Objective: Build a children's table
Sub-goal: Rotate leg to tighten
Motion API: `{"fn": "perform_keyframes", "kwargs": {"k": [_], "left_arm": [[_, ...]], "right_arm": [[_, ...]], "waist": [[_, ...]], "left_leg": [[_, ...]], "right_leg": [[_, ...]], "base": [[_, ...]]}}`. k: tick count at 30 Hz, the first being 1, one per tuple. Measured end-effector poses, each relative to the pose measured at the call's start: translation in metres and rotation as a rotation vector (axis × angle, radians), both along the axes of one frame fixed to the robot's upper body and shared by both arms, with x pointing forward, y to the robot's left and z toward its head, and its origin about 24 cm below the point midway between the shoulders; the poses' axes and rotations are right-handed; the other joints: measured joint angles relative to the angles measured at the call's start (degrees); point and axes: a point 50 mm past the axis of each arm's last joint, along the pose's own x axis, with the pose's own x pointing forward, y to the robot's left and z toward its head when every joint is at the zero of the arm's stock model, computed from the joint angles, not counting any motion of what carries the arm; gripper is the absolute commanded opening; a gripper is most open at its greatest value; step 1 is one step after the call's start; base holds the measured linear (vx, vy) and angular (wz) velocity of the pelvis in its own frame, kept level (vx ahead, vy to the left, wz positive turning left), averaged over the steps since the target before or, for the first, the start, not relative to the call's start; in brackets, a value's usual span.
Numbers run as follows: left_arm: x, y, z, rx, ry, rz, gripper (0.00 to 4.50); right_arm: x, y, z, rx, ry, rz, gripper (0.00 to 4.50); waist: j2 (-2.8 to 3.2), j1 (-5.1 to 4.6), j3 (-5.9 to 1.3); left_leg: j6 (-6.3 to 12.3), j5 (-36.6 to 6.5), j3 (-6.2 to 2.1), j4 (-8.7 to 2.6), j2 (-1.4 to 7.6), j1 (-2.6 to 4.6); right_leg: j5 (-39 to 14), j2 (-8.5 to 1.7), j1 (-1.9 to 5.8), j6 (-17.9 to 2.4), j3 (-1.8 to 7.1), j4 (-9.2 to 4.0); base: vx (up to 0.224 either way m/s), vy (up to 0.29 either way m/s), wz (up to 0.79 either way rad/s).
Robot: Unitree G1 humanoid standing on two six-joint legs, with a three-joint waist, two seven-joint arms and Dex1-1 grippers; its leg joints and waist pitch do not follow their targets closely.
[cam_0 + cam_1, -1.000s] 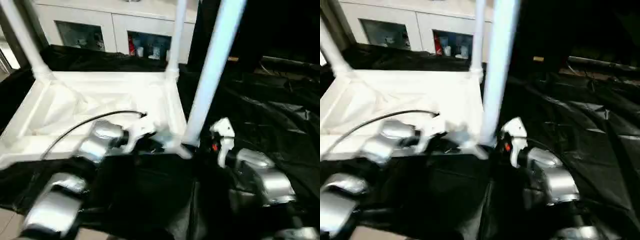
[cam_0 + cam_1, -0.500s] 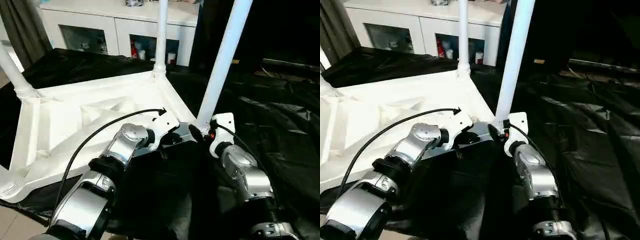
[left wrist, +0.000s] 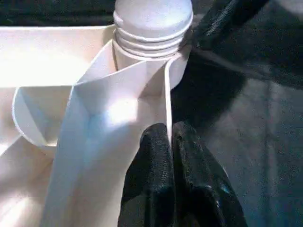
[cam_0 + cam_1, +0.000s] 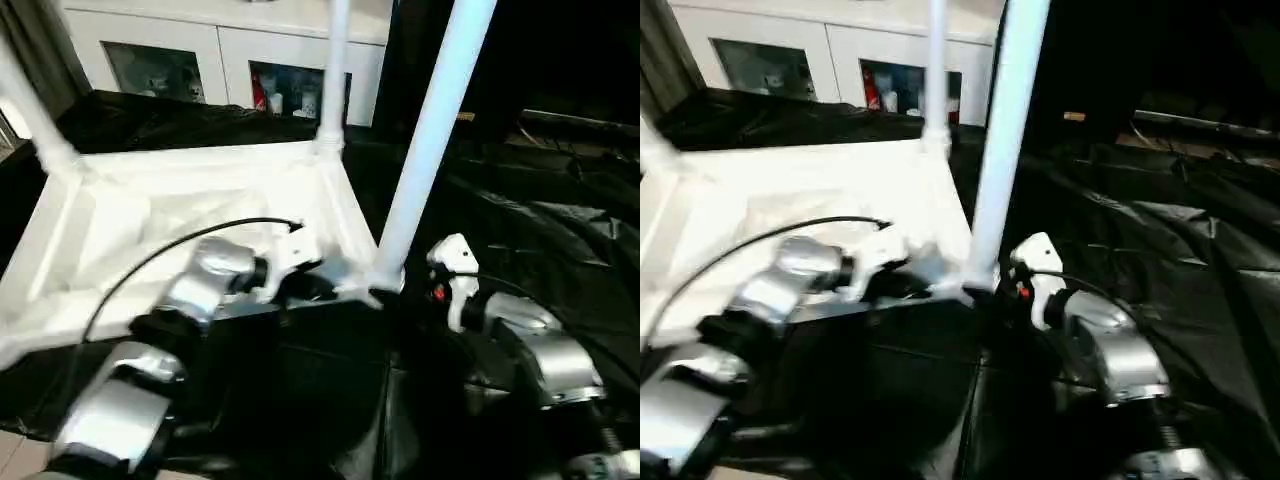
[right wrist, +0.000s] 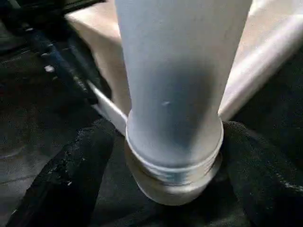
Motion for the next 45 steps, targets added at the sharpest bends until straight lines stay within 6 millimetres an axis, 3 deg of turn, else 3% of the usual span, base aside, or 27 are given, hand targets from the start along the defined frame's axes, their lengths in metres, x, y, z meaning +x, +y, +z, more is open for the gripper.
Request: {"fn": "perform_keyframes", "kwargs": {"k": [5,9,19,22,27,30,32,35,37,40,41,45], "left_arm": [[-0.004,-0.001,0.001,0.001,0.018,-0.048,0.00],[-0.004,-0.001,0.001,0.003,0.015,-0.052,0.00],[-0.005,0.000,0.000,0.004,0.007,-0.050,0.00],[-0.003,-0.004,-0.002,0.003,-0.017,-0.011,0.00],[0.007,-0.026,-0.006,-0.010,-0.063,0.131,0.00],[0.010,-0.048,-0.010,-0.007,-0.078,0.213,0.00],[0.009,-0.060,-0.012,-0.013,-0.071,0.241,0.00],[0.009,-0.060,-0.013,-0.011,-0.067,0.254,0.00],[0.009,-0.061,-0.014,-0.011,-0.065,0.254,0.00],[0.008,-0.062,-0.014,-0.010,-0.071,0.250,0.00],[0.008,-0.062,-0.014,-0.010,-0.072,0.248,0.00],[0.009,-0.057,-0.013,-0.010,-0.085,0.230,0.00]], "right_arm": [[-0.001,0.006,0.000,0.007,0.006,0.052,3.77],[-0.001,0.007,0.000,0.016,0.013,0.056,3.43],[-0.002,0.006,-0.001,0.020,0.028,0.043,2.73],[0.001,0.009,-0.004,0.034,0.024,-0.028,2.71],[0.012,0.014,-0.012,0.063,0.013,-0.332,2.68],[0.021,0.017,-0.017,0.089,0.034,-0.554,2.68],[0.024,0.015,-0.017,0.068,0.033,-0.616,2.67],[0.024,0.017,-0.018,0.067,0.036,-0.640,2.67],[0.024,0.018,-0.018,0.067,0.034,-0.643,3.23],[0.024,0.021,-0.019,0.060,0.021,-0.648,3.43],[0.025,0.021,-0.019,0.057,0.015,-0.647,3.72],[0.024,0.021,-0.018,0.037,-0.002,-0.578,3.81]], "waist": [[-0.09,0.53,0.05],[-0.41,0.48,0.24],[-0.40,0.38,0.23],[-0.39,0.34,0.21],[-0.50,0.03,0.14],[-0.60,-0.09,0.06],[-0.61,-0.19,0.06],[-0.61,-0.20,0.06],[-0.50,-0.20,0.00],[-0.47,-0.31,-0.02],[-0.47,-0.33,-0.02],[-0.55,-0.52,0.01]], "left_leg": [[0.23,0.0,0.07,0.32,0.01,-0.36],[0.07,-0.1,0.08,0.49,0.03,-0.36],[0.06,-0.1,0.08,0.59,0.05,-0.31],[0.06,-0.1,0.08,0.65,0.03,-0.27],[0.05,-0.1,0.10,0.73,-0.01,-0.14],[0.06,-0.1,0.10,0.82,-0.07,0.08],[0.07,-0.1,0.10,0.76,-0.15,0.32],[0.07,-0.1,0.08,0.45,-0.17,0.61],[0.07,-0.1,0.07,0.29,-0.19,0.63],[0.07,-0.1,0.06,0.25,-0.31,0.59],[0.07,-0.1,0.07,0.25,-0.35,0.57],[0.08,-0.1,0.05,0.23,-0.37,0.47]], "right_leg": [[0.0,-0.06,-0.27,0.0,0.03,0.21],[0.0,-0.07,-0.38,0.0,0.10,0.51],[0.0,-0.08,-0.35,0.0,0.12,0.62],[0.1,-0.08,-0.31,-0.1,0.15,0.63],[0.1,-0.13,-0.11,-0.1,0.20,0.54],[-0.1,-0.16,0.16,0.2,0.30,0.49],[-0.1,-0.19,0.43,0.2,0.35,0.30],[-0.1,-0.19,0.51,0.3,0.27,-0.03],[-0.1,-0.17,0.53,0.3,0.23,-0.29],[-0.1,-0.19,0.61,0.2,0.37,-0.35],[-0.1,-0.21,0.61,0.2,0.40,-0.36],[-0.1,-0.21,0.57,0.2,0.39,-0.35]], "base": [[0.000,0.000,0.00],[0.000,0.000,0.00],[0.000,0.000,0.00],[0.000,0.000,0.00],[0.000,0.000,0.00],[0.000,0.000,0.00],[0.000,0.000,0.00],[0.000,0.000,0.00],[0.000,0.000,0.00],[0.000,0.000,0.00],[0.000,0.000,0.00],[0.000,0.000,0.00]]}}
